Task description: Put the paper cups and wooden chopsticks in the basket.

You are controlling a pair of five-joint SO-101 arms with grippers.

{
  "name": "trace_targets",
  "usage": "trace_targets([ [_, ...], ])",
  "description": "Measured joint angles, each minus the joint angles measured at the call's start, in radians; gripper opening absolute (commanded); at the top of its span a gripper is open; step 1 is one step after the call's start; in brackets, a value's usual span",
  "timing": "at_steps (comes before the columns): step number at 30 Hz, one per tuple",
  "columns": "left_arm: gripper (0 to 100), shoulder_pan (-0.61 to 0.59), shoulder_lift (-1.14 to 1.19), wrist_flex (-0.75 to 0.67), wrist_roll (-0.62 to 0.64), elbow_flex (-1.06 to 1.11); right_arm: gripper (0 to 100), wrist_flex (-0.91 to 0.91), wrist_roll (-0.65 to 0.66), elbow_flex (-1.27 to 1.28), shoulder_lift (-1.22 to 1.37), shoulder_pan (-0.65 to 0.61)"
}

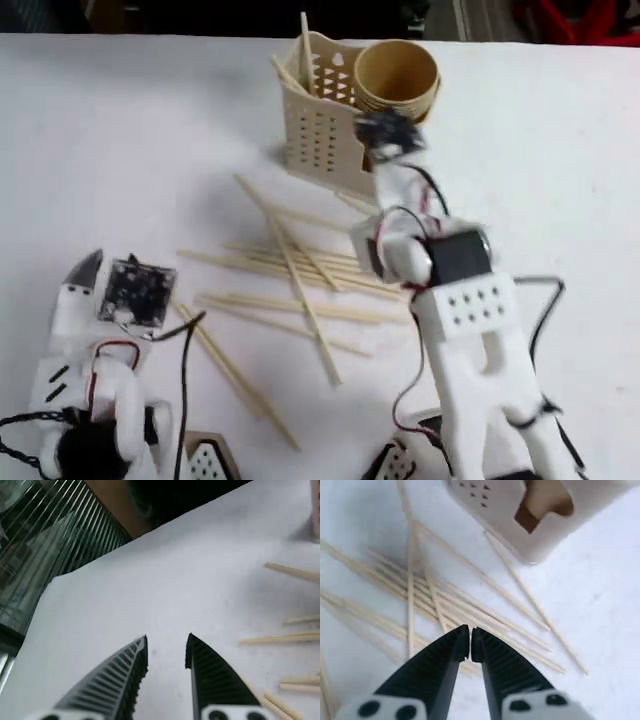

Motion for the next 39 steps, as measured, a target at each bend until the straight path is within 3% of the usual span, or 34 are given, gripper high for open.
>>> trace_targets([
  [4, 15, 0.069, 0.132, 0.02, -0.086, -0.077, 2.1, -0.144, -0.075, 0.161, -0.098, 0.11],
  [12, 23, 0.275, 0.62, 0.025, -0.288, -0.287, 2.1, -0.295, -0.207, 0.25, -0.117, 0.264],
  [20, 23, 0.486, 1.065, 0.025, -0.405, -0.42, 1.9, -0.407, -0.222, 0.324, -0.118, 0.301],
  [28, 23, 0.644, 1.459, -0.061, -0.425, -0.511, 2.0, -0.414, -0.222, 0.324, -0.126, 0.351],
  [39, 23, 0.698, 1.886, -0.13, -0.425, -0.678, 2.0, -0.414, -0.222, 0.324, -0.126, 0.382],
])
